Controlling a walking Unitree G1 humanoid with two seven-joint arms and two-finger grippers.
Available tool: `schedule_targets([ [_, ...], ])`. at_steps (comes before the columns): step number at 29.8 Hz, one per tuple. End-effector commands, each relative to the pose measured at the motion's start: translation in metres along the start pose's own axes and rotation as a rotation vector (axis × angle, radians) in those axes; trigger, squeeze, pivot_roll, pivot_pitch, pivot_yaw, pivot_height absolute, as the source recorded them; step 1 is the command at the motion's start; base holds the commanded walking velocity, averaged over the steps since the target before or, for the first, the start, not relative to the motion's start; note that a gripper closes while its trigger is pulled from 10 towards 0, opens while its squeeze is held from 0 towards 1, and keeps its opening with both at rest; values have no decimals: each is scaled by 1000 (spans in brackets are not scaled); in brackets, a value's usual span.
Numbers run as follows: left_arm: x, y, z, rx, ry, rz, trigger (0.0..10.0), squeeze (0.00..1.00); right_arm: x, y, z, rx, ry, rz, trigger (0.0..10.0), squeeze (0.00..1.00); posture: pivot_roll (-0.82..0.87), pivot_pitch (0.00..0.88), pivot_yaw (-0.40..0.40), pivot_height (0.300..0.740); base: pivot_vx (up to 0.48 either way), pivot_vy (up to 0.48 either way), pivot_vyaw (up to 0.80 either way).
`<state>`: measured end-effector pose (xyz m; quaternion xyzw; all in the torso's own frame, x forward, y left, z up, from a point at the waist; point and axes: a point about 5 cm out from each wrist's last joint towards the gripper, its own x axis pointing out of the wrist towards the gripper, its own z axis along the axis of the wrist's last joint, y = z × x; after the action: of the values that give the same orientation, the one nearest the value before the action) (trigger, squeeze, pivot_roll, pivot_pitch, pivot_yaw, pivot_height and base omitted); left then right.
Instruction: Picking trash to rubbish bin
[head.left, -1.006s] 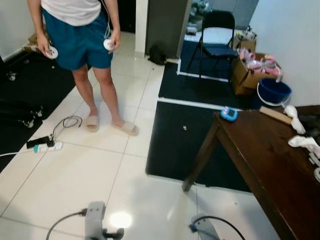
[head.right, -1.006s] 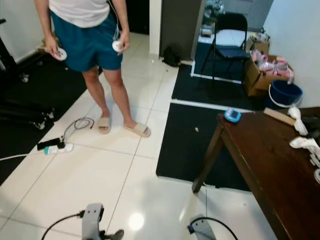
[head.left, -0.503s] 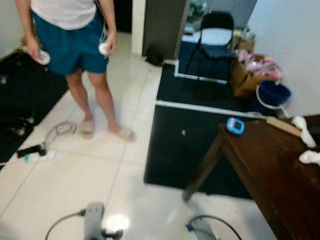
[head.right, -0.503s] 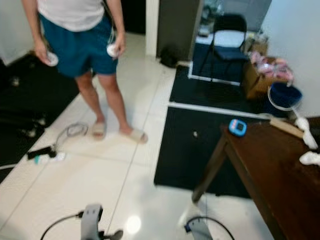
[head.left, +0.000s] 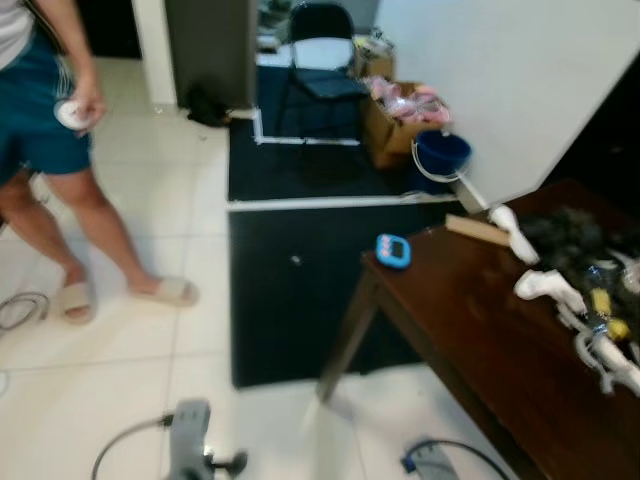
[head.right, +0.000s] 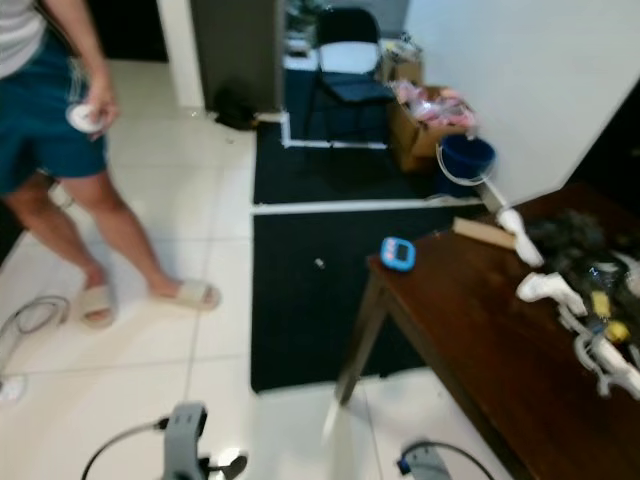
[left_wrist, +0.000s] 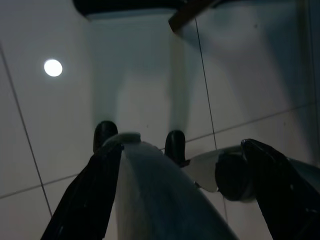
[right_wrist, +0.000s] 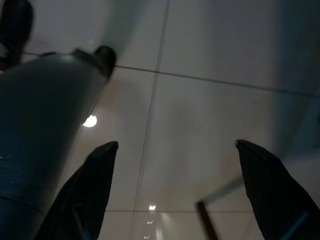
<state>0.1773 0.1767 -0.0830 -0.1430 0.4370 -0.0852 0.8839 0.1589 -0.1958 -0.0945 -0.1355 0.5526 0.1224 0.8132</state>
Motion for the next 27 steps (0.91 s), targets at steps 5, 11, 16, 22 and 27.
schedule_targets([
  [5, 0, -1, -1, -18, 7, 5, 10000, 0, 3, 16, -2, -28, 30, 27, 10000, 0, 182, 68, -69, 740, 0, 0, -788],
  [11, 0, 0, -2, -14, 7, 4, 10000, 0, 5, 28, 4, -89, 51, 28, 10000, 0, 185, 65, -72, 740, 0, 0, -788],
  [16, 0, -1, -1, -14, 5, 3, 10000, 0, 5, 30, 4, -109, 65, 18, 10000, 0, 188, 62, -75, 740, 0, 0, -788],
  [22, 0, -1, -2, -14, 6, 4, 10000, 0, 5, 27, 2, -117, 77, 6, 10000, 0, 188, 62, -75, 740, 0, 0, -788],
  [27, 0, -1, -3, -16, 6, 5, 10000, 0, 2, 14, -6, -120, 100, -16, 10000, 0, 188, 67, -74, 740, 0, 0, -788],
])
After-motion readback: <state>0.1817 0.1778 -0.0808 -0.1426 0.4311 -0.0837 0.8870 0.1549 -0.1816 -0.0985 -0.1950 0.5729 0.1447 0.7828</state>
